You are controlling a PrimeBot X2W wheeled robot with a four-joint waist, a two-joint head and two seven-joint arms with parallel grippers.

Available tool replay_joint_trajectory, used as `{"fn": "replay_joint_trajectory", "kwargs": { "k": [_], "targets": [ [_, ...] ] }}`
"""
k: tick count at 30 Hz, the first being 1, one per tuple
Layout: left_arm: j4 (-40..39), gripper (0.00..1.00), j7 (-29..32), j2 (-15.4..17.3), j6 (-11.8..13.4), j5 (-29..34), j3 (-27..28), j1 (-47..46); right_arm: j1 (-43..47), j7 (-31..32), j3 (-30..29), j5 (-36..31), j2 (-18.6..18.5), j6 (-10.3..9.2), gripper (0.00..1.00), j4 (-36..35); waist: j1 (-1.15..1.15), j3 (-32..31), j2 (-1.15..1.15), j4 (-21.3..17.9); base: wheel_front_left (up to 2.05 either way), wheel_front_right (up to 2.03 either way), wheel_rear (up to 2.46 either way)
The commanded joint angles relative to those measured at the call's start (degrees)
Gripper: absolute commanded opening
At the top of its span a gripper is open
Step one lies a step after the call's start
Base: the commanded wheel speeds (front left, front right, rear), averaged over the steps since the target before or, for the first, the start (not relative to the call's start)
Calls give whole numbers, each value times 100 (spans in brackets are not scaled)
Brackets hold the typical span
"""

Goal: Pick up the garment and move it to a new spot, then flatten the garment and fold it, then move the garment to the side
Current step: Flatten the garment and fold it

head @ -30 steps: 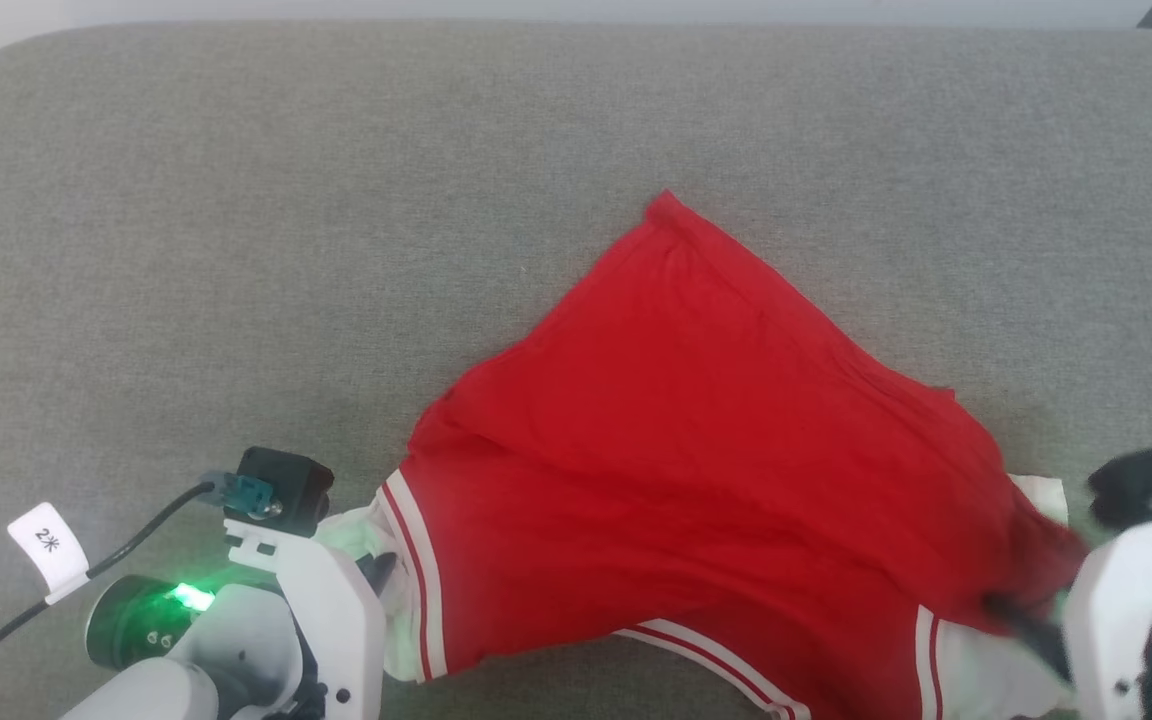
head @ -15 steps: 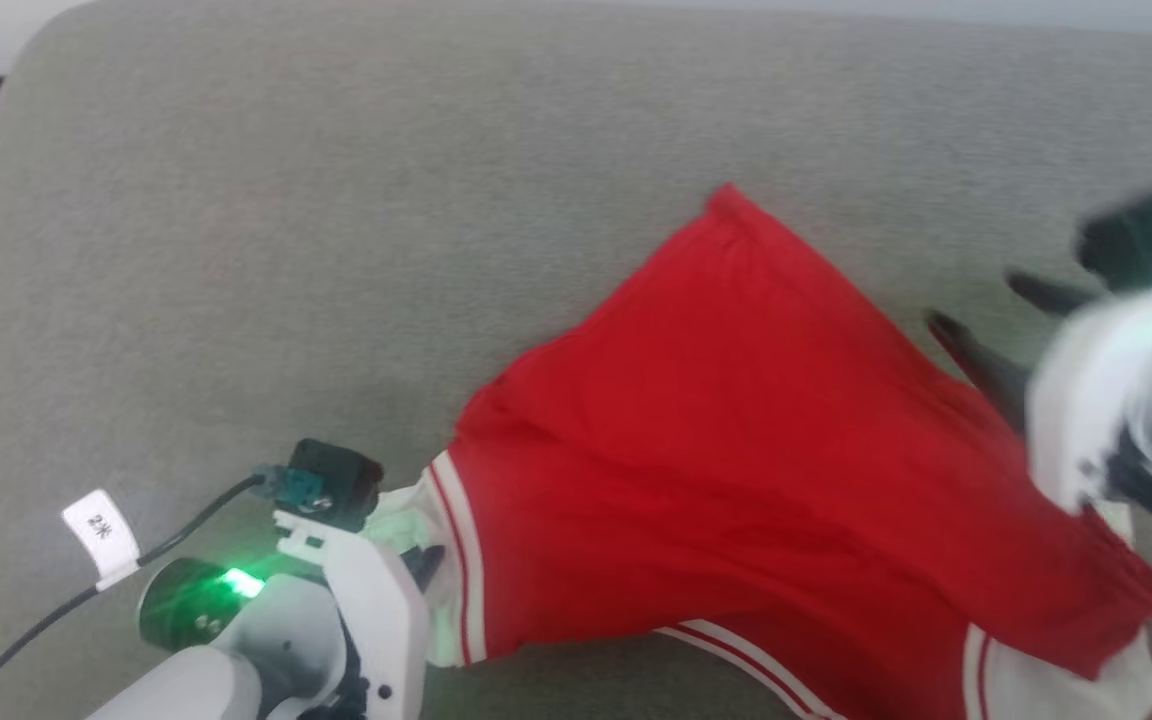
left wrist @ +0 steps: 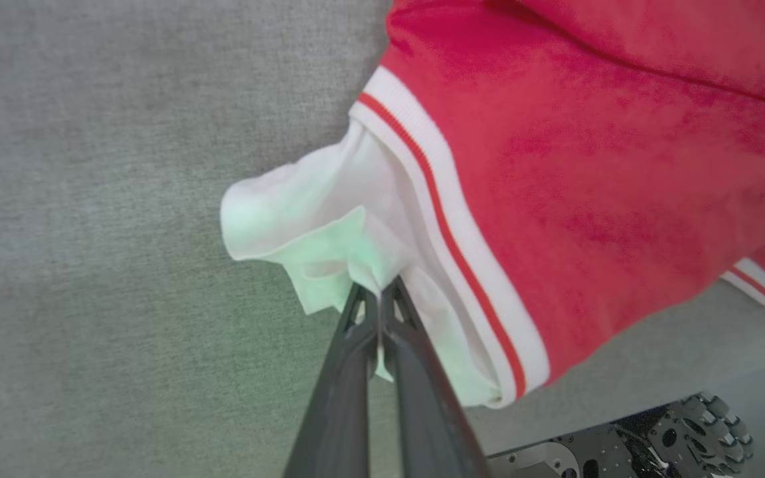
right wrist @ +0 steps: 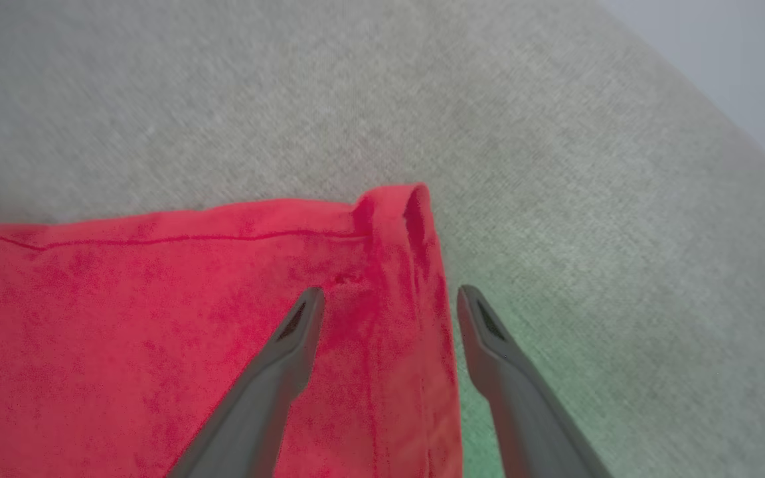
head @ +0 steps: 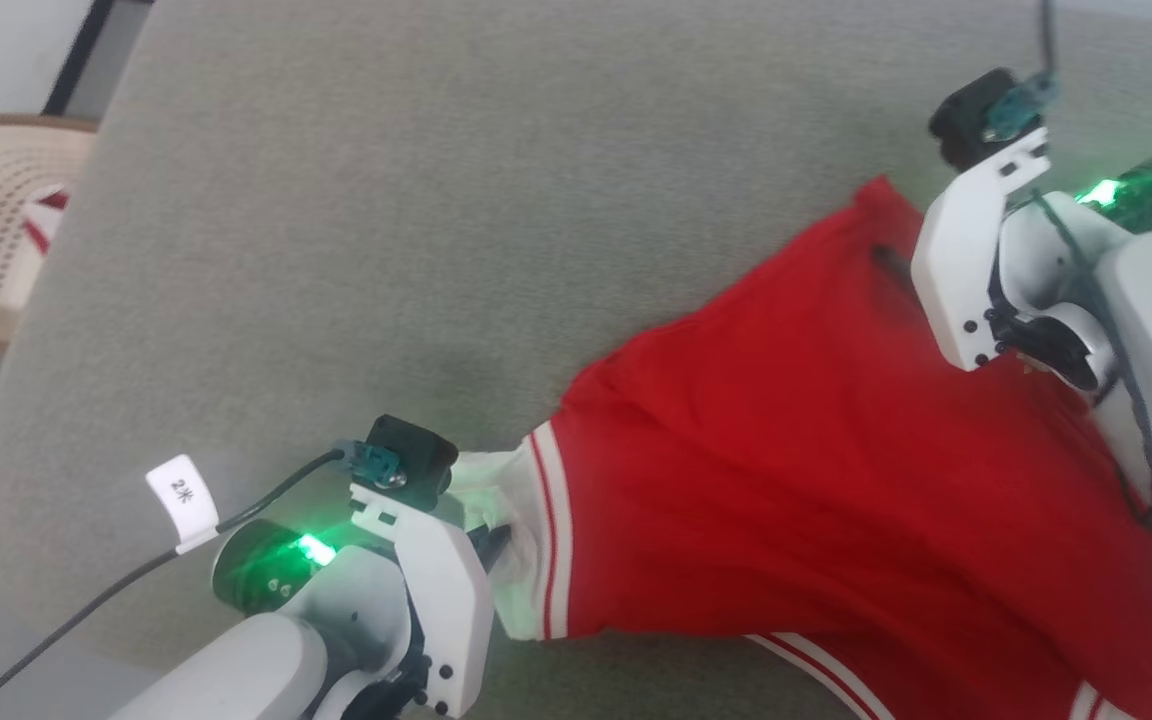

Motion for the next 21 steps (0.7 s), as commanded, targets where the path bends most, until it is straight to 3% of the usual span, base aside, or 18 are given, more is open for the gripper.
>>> {"fn": "replay_joint_trajectory", "kwargs": {
  "k": [1, 7, 8, 13, 21],
  "targets": [
    [45, 0, -41, -56, -52, -19, -18, -107, -216, 45, 217, 29, -9, -5, 100, 309, 0, 65, 0, 137, 0, 0, 0],
    [200, 0, -94, -141, -132, -47, -46, -173, -603, 230, 874, 106, 53, -9, 100, 1423, 0, 130, 0, 260, 0, 0, 0],
    [230, 0, -100, -151, -145, -56, -47, -190, -640, 294, 948, 159, 79, -10, 0, 1592, 0, 133, 0, 264, 0, 0, 0],
    [396, 0, -10, -84, -143, -48, 48, -368, -980, 185, 1093, 367, 155, -10, 0, 1990, 0, 71, 0, 186, 0, 0, 0],
    [429, 0, 324, 324, -41, 67, 370, -975, -1414, -256, 1115, 710, 96, -7, 0, 1850, 0, -248, 0, -142, 0, 0, 0]
  ]
}}
